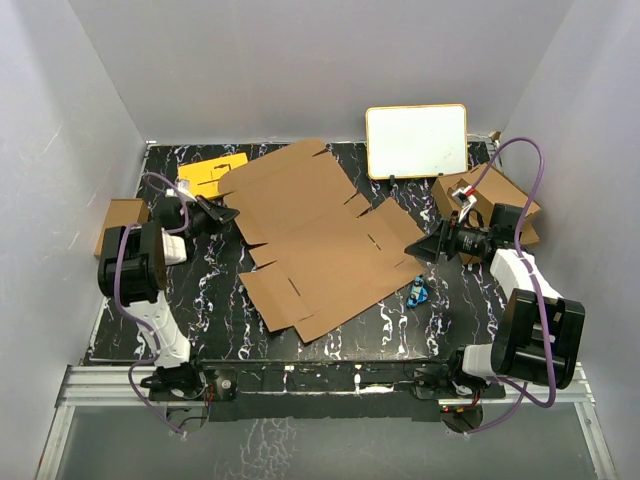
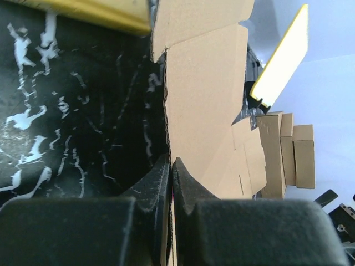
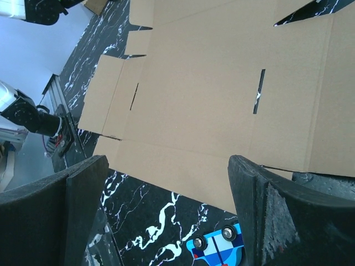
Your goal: Fold the paper box
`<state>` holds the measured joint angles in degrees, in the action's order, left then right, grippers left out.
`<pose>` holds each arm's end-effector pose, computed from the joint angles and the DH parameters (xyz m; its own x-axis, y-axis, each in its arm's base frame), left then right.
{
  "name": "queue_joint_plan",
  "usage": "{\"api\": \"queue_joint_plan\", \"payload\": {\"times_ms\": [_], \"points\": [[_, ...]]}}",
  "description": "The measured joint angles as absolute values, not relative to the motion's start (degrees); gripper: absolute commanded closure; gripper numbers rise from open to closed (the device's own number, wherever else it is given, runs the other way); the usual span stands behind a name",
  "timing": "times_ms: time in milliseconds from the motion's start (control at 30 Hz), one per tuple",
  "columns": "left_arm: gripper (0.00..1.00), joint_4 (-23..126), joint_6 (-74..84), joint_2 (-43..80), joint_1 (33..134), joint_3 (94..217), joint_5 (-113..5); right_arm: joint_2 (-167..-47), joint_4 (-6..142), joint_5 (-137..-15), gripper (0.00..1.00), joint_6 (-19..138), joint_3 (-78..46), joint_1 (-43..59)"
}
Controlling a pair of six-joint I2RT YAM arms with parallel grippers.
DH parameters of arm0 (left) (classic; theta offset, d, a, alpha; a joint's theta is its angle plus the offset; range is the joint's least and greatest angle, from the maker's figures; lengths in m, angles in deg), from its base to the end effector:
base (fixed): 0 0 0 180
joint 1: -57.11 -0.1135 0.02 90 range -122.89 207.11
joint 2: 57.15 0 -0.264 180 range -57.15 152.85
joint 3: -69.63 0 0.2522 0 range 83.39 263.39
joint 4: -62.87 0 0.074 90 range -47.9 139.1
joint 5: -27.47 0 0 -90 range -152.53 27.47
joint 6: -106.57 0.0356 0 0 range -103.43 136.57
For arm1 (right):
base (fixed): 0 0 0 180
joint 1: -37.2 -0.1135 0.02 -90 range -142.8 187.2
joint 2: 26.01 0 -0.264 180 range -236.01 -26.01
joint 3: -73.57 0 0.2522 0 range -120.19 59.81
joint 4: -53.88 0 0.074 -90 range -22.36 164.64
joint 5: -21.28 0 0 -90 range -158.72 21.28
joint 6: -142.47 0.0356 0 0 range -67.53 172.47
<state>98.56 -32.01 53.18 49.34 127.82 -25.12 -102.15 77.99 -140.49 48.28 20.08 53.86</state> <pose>0.3642 0.0279 0.1330 -0.5380 -0.6746 -0.5055 0.1005 0.5441 -0.8330 0.2471 -0.0387 0.2107 -0.6571 0.1728 -0.7338 -0.5832 0.5002 0.6400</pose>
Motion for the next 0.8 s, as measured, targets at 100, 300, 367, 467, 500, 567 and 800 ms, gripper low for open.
{"api": "queue_joint_plan", "payload": {"times_ms": [100, 300, 367, 467, 500, 567, 800], "points": [[1.00, 98.9, -31.0, 49.0, 49.3, 126.8, -25.3, -102.2, 82.6, -140.5, 0.01, 44.9, 18.1, 53.9], [1.00, 99.6, -28.3, 38.1, 49.3, 125.9, -25.7, -104.7, 94.0, -140.0, 0.01, 35.0, 8.4, 53.9], [1.00, 99.9, -27.4, 34.8, 49.3, 125.7, -25.6, -106.1, 97.1, -139.3, 0.01, 31.7, 5.4, 53.9], [1.00, 100.2, -26.1, 31.2, 49.3, 125.5, -25.4, -108.0, 100.2, -137.1, 0.01, 28.5, 2.7, 53.8], [1.00, 100.2, -25.6, 30.2, 49.3, 125.4, -25.1, -108.4, 100.8, -136.2, 0.01, 27.7, 2.2, 53.8], [1.00, 100.4, -24.7, 28.7, 49.3, 124.9, -24.5, -109.3, 101.2, -134.2, 0.01, 26.6, 1.3, 53.6], [1.00, 101.0, -22.3, 23.7, 49.3, 121.8, -21.8, -114.3, 100.8, -129.0, 0.01, 23.9, -3.0, 51.9]]}}
